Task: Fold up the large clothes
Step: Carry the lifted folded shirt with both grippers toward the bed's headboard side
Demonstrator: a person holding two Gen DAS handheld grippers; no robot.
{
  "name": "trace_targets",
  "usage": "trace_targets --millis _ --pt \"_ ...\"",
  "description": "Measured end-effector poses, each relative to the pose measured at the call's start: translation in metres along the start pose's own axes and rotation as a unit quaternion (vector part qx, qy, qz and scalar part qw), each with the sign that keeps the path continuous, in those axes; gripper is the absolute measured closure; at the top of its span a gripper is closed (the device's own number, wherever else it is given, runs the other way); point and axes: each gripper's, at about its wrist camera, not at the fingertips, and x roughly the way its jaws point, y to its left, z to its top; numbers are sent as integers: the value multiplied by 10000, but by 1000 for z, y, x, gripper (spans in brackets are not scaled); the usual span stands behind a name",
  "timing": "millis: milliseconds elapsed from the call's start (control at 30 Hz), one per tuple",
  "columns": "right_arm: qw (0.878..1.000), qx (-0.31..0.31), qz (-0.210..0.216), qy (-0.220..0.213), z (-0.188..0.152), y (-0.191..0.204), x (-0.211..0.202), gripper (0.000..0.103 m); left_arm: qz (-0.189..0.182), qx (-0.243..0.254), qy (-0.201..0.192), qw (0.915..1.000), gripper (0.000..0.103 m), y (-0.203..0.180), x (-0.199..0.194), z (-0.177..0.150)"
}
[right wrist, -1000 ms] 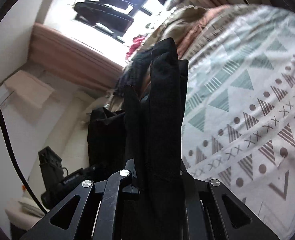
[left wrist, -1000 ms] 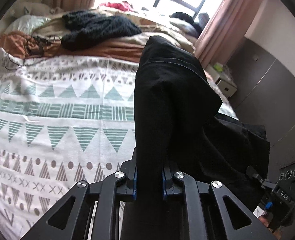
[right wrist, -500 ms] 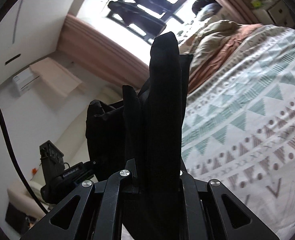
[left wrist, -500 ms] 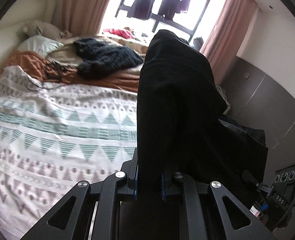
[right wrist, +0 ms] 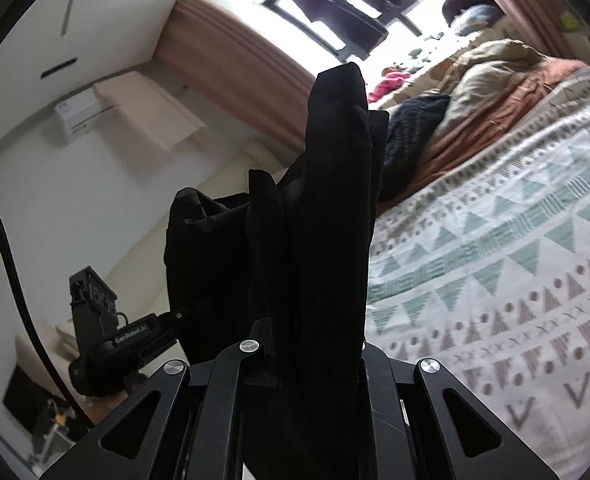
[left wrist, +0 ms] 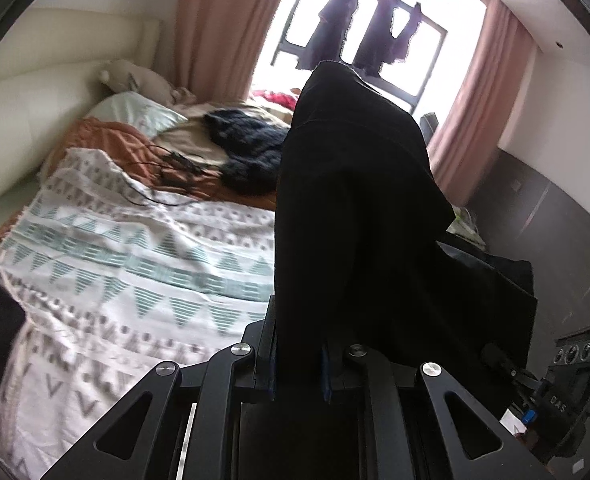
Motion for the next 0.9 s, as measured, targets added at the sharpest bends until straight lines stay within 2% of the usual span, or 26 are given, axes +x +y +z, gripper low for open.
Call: trace_targets --millis 433,667,900 --pt "9971 -493 512 263 -40 88 89 91 396 -162 -401 9983 88 118 -61 21" --pt "9901 -1018 722 646 -76 155 153 91 759 -327 -532 9952 89 192 -104 27" --pt "9814 -1277 1109 907 -122 224 194 91 1153 -438 -707 9898 89 262 -155 30"
